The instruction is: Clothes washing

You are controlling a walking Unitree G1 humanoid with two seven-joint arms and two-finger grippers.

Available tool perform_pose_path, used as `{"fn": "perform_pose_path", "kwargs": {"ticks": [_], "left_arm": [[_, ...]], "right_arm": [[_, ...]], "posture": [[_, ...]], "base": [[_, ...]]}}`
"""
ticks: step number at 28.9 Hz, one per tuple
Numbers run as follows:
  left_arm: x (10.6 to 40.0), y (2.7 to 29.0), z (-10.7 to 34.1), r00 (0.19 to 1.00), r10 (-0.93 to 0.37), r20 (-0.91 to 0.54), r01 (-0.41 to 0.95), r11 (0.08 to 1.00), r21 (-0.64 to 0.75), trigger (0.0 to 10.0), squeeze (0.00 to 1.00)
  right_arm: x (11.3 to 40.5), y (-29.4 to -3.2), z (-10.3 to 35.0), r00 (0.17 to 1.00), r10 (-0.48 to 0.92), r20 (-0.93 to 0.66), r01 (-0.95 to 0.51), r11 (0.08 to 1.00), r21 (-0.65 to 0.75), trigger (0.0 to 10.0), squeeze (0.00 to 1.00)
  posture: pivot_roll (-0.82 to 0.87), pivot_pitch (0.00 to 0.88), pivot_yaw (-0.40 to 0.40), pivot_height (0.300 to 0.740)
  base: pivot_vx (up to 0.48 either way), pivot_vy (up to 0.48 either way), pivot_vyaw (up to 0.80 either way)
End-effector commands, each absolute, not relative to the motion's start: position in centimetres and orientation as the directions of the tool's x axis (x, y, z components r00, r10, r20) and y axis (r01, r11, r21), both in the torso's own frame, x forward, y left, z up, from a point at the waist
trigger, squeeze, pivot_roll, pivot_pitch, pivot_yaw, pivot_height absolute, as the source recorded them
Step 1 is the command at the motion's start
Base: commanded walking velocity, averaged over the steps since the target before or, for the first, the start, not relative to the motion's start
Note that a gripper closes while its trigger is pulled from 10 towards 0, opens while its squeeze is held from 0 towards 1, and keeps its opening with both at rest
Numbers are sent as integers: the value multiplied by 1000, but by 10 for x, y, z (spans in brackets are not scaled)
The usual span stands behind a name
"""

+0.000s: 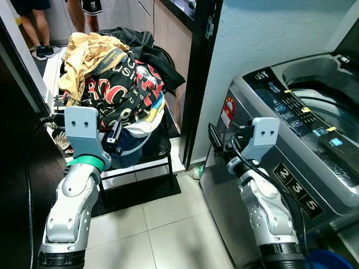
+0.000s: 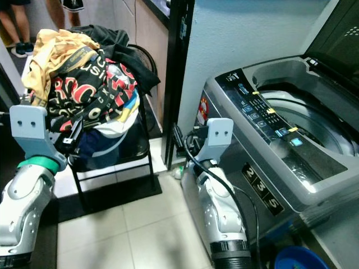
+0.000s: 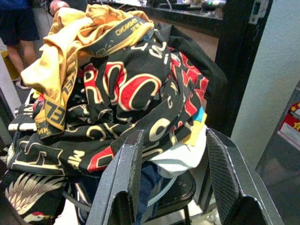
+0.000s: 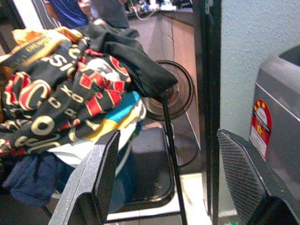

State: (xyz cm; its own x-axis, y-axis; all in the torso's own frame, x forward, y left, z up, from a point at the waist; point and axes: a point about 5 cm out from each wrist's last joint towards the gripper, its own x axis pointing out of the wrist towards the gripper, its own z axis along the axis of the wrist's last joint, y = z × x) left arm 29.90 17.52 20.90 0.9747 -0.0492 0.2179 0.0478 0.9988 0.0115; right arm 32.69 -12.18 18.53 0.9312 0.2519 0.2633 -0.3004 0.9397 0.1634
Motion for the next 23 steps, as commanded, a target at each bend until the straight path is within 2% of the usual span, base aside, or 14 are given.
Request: {"fn": "perform_pose_path", "kwargs": {"ticks": [1,6,8,23], "left_arm": [[295,172,213,967,-63,248,65,998,1,10000,0],[295,171,213,966,-65,251,70,998,-9,10000,0],[296,170,212,967,-56,247,66,997,-30,10000,0],[297,169,207,971,-37,235,51,997,-51,10000,0]], "right_arm": [[328,-119,188,922,286,262,-331,933,144,10000,0],[327,-117,189,914,305,267,-345,931,120,10000,0],[324,-115,193,903,324,281,-362,927,97,10000,0],[324,-117,196,897,346,277,-382,920,89,10000,0]], "posture": [[97,0,-21,740],[97,0,-21,740],[79,0,-19,740],[65,0,-26,740]], "base": [[379,0,0],[390,0,0],[418,0,800],[419,0,0]]}}
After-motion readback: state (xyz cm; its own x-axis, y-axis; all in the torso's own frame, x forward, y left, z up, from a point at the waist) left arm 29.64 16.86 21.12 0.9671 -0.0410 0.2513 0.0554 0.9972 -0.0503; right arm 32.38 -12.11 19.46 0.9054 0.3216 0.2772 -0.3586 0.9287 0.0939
